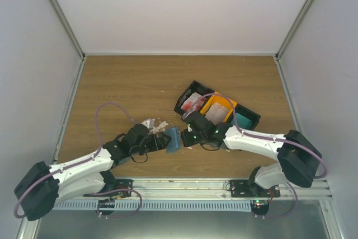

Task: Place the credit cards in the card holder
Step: Open the card holder at the center of the board.

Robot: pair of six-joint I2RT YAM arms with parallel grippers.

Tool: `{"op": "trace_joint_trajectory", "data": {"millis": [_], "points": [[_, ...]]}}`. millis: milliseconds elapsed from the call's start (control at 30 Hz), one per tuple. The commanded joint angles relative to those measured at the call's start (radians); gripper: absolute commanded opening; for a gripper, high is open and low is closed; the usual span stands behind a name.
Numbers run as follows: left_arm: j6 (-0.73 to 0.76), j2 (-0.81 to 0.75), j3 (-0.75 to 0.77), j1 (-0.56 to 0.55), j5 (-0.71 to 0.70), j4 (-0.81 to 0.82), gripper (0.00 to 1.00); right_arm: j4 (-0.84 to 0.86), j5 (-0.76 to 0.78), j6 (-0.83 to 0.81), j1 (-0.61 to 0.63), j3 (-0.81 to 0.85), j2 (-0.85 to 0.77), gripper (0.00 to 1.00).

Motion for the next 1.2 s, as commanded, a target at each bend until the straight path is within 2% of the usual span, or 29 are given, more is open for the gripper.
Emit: {"op": "trace_joint_trajectory", "data": {"millis": [0,167,400,567,667,800,1000,1167], "points": [[0.04,-0.065,0.051,0.033,-0.058,-0.068,0.86,-0.008,-0.117,-0.037,-0.004,0.054,-0.027,0.0],[0.065,-0.128,0.062,0.049,-0.05,-0.074,0.81,0.034,-0.151,-0.037,-0.006,0.059,-0.026,0.01],[0.072,-0.171,0.035,0.066,-0.01,-0.048,0.51,0.038,-0.121,-0.024,-0.012,0.062,0.033,0.0],[0.078,-0.139,0.013,0.092,0.036,-0.013,0.37,-0.082,0.005,-0.024,-0.013,0.101,0.096,0.0],[0.085,-0.106,-0.002,0.1,0.027,0.005,0.36,-0.079,0.051,-0.016,-0.015,0.077,0.097,0.0],[0.086,-0.034,-0.023,0.143,0.083,0.047,0.43,-0.107,0.071,-0.014,-0.017,0.105,0.135,0.0],[0.112,0.107,-0.019,0.164,0.163,0.155,0.39,-0.064,0.049,-0.02,-0.019,0.087,0.156,0.0],[0.148,0.206,-0.002,0.169,0.293,0.265,0.31,-0.061,0.072,-0.023,-0.019,0.079,0.14,0.0]]}}
